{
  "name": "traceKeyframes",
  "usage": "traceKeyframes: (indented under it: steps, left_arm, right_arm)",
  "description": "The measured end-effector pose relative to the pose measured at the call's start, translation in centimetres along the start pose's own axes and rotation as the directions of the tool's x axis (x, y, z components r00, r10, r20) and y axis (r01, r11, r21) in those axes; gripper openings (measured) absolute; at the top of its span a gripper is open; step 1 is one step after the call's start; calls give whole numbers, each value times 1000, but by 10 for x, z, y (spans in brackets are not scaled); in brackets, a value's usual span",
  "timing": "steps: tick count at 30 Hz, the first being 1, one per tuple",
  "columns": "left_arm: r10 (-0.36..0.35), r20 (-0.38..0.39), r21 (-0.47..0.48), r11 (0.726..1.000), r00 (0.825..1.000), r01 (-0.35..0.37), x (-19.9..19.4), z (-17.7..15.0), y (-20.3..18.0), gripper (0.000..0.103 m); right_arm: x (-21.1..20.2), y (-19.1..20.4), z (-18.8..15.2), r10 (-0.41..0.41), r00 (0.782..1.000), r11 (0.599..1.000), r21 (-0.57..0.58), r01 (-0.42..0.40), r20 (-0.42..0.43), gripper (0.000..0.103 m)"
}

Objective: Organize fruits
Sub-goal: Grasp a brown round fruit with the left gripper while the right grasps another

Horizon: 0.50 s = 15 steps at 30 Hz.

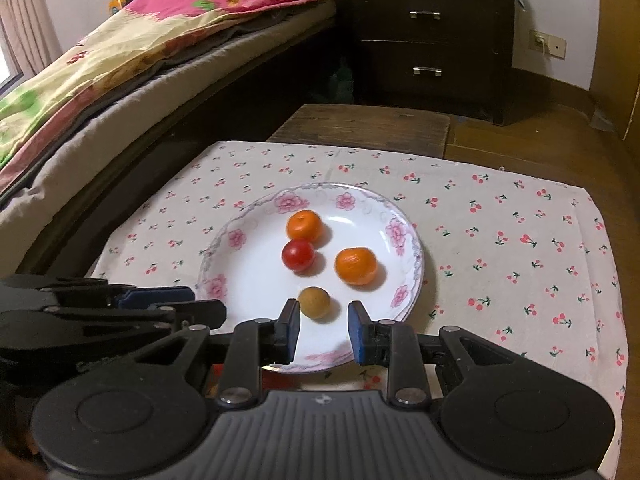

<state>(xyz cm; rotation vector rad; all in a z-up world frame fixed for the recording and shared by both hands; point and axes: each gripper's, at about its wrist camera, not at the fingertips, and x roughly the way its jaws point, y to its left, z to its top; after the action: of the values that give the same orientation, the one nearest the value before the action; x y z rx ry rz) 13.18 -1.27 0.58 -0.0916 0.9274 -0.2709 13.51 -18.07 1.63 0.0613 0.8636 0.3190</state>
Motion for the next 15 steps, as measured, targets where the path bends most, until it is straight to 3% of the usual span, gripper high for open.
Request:
traceKeyframes:
  steps: [15]
  left_arm:
    - [-2,-12,-9,1000,1000,2,-22,-24,11,38]
  right_arm:
    - [-20,26,-21,36,999,999,-35,-36,-20,27]
